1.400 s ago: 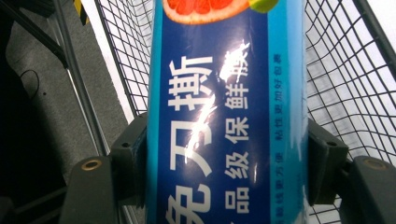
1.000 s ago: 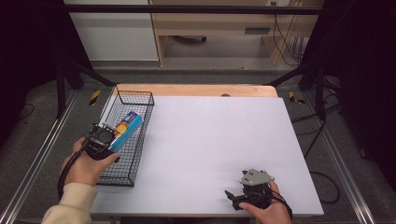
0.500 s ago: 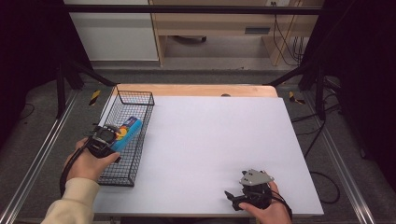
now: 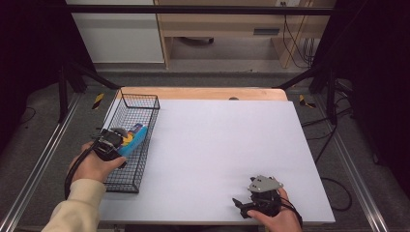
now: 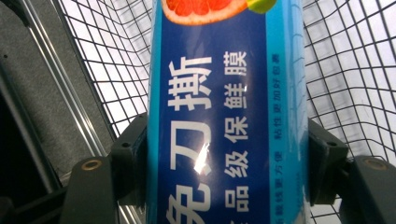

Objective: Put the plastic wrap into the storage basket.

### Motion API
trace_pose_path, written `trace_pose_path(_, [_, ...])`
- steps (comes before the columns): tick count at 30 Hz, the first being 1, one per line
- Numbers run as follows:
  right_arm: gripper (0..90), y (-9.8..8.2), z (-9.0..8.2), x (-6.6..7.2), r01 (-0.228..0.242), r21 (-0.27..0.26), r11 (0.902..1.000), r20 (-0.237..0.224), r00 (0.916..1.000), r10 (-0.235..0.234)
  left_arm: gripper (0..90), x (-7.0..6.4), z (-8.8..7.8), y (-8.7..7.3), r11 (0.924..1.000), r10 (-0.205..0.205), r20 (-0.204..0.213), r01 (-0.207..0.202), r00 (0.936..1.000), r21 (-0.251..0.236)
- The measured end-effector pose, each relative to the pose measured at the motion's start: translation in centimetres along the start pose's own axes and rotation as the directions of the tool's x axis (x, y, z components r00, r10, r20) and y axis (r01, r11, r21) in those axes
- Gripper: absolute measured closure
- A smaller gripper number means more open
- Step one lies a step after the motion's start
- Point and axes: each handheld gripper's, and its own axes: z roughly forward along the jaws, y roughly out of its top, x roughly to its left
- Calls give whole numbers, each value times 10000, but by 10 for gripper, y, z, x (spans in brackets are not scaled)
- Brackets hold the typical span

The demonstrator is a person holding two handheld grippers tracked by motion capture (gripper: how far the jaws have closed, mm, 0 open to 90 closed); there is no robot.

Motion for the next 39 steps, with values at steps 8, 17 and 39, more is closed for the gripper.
trace_pose_path(8, [90, 0, 0, 0, -25, 4, 10000, -6, 10000, 25, 319, -1, 2, 4, 9994, 30, 74, -33, 10000, 345])
trace_pose_path(17, [90, 0, 0, 0, -36, 5, 10000, -13, 10000, 36, 318, -3, 5, 7, 9985, 125, -57, -122, 9999, 530])
trace_pose_path(39, [89, 0, 0, 1, -36, 119, 9999, -55, 10000, 37, 317, -11, 8, 11, 9957, 600, -822, -538, 9948, 754])
